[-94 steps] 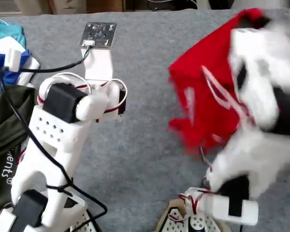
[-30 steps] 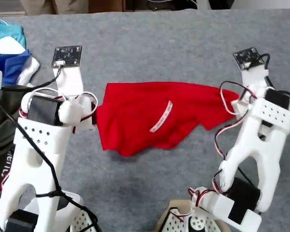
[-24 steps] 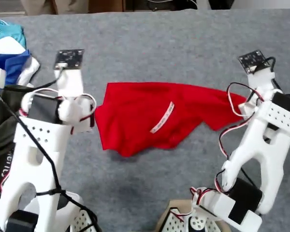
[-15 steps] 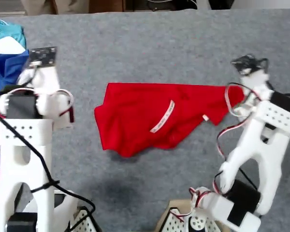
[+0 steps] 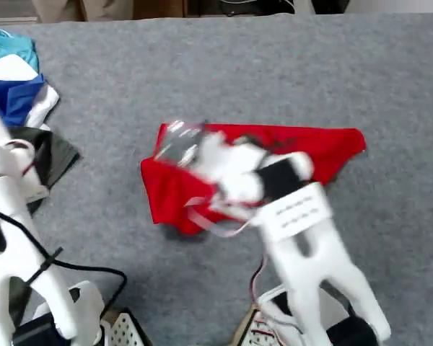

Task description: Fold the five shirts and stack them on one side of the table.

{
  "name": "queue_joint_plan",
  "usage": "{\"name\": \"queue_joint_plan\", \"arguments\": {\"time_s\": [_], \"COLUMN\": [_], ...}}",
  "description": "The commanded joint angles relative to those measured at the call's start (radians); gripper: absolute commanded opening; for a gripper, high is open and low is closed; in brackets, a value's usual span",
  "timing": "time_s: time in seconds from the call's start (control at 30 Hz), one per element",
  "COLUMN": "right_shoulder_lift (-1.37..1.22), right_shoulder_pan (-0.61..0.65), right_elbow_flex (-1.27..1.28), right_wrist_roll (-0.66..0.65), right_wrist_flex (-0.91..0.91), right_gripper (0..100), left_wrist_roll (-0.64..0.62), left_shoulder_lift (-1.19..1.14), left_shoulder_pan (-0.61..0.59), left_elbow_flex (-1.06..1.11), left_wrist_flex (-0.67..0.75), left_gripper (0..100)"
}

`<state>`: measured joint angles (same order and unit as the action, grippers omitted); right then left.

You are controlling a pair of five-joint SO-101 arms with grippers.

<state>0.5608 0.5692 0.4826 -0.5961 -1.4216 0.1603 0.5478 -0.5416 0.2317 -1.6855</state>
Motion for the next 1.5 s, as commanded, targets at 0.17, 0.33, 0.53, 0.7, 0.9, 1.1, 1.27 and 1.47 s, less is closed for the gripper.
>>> {"name": "queue_joint_plan", "arguments": {"time_s": [0.17, 0.33, 0.53, 0.7, 0.9, 1.1, 1.27, 1.47], "right_shoulder_lift": [-0.068, -0.176, -0.309, -0.335, -0.338, -0.456, -0.596, -0.619], "right_shoulder_pan": [0.344, 0.351, 0.357, 0.36, 0.367, 0.366, 0.355, 0.216], "right_elbow_flex": [0.025, 0.065, 0.03, -0.008, 0.044, 0.094, 0.091, 0.058], "right_wrist_roll": [0.064, 0.064, 0.066, 0.087, 0.126, 0.172, 0.198, 0.249], "right_wrist_flex": [0.054, 0.141, 0.181, 0.18, 0.264, 0.4, 0.43, 0.442], "right_gripper": [38.6, 38.6, 38.6, 38.6, 38.6, 38.6, 38.5, 22.8], "left_wrist_roll": [0.008, 0.008, 0.009, 0.009, 0.009, 0.008, 0.008, 0.008], "left_shoulder_lift": [0.021, 0.021, 0.021, 0.021, 0.021, 0.021, 0.021, 0.021], "left_shoulder_pan": [-0.299, -0.385, -0.396, -0.396, -0.394, -0.394, -0.397, -0.397], "left_elbow_flex": [0.002, 0.037, 0.112, 0.129, 0.1, 0.086, 0.086, 0.086], "left_wrist_flex": [0.006, 0.006, 0.006, 0.011, 0.015, 0.015, 0.015, 0.015], "left_gripper": [2, 2, 2, 2, 2, 2, 2, 2]}}
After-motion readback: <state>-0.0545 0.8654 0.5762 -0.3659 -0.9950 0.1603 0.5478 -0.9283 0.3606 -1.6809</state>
